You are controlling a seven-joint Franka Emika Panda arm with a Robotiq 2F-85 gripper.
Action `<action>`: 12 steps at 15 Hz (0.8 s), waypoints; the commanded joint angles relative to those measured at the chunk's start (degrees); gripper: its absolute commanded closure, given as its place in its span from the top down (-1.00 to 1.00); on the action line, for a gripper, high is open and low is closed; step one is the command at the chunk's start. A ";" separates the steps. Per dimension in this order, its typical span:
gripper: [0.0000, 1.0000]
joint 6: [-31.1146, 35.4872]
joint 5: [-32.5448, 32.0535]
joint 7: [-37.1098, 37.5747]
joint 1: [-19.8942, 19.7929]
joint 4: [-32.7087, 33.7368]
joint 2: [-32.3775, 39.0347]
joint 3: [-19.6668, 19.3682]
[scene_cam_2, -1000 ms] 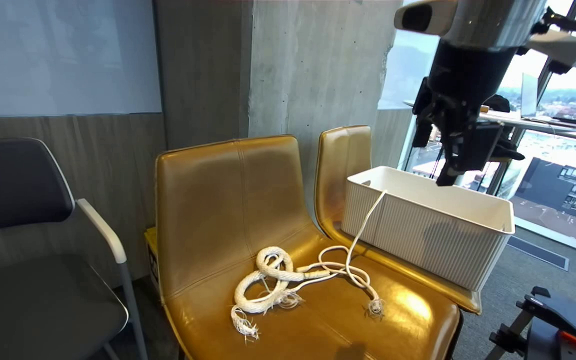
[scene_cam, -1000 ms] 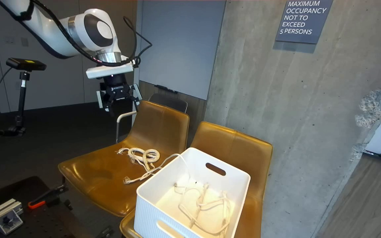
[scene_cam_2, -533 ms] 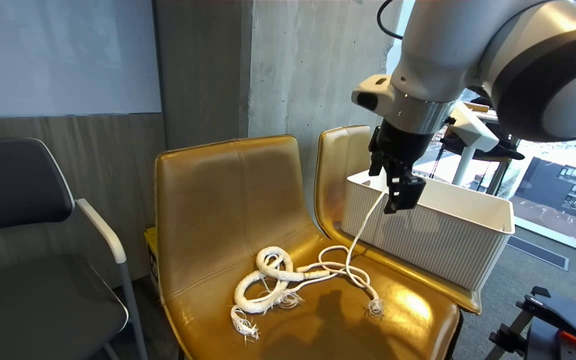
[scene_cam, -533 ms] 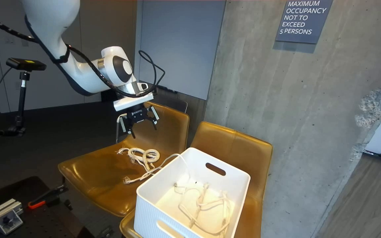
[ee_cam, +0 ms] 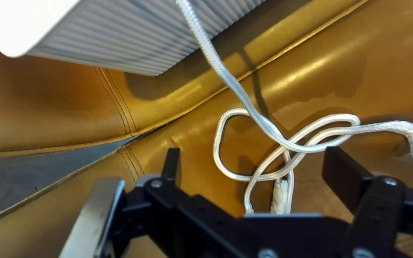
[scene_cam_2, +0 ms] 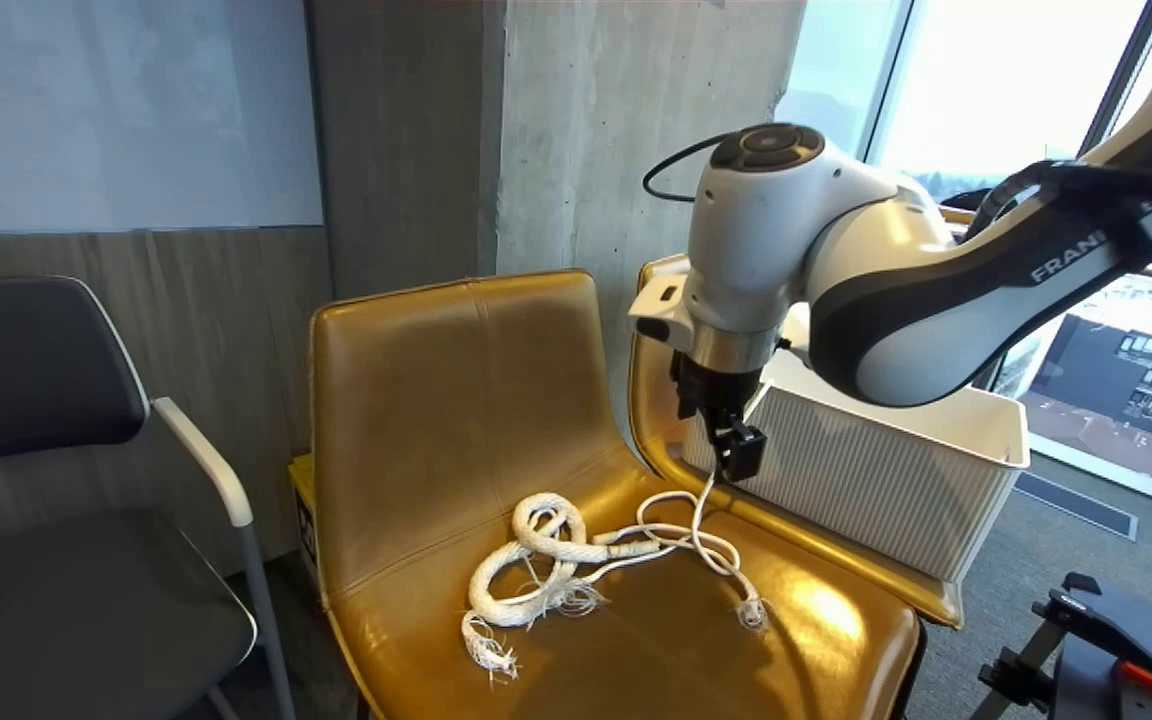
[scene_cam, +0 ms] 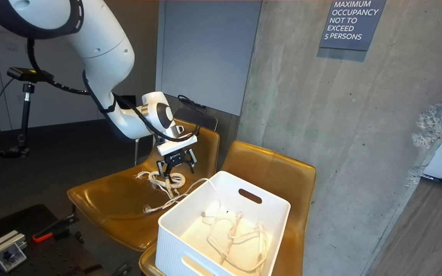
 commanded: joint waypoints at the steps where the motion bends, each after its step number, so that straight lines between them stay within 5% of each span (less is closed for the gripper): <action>1: 1.00 -1.01 0.50 -4.63 -0.93 8.75 7.83 0.51; 12: 1.00 -5.10 3.46 -6.84 0.10 17.56 17.83 1.43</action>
